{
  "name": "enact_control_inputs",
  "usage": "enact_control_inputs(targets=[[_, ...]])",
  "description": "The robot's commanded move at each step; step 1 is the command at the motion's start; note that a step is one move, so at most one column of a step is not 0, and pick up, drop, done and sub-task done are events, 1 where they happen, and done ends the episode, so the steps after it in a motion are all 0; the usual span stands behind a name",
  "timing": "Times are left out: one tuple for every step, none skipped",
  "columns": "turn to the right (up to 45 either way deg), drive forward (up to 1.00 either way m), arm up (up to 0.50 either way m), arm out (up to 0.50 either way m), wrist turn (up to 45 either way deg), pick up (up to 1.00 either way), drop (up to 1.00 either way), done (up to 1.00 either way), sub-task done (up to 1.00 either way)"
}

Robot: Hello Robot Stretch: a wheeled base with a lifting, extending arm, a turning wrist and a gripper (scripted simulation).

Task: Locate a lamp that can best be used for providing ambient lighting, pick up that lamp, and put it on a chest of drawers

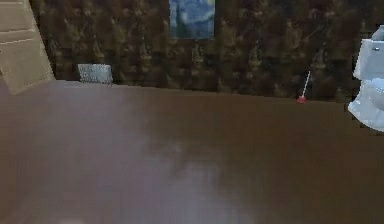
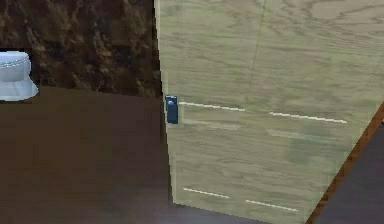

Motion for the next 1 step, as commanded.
enact_control_inputs(targets=[[6.0, 0.0, 0.0, 0.0, 0.0, 0.0, 0.0, 0.0, 0.0]])
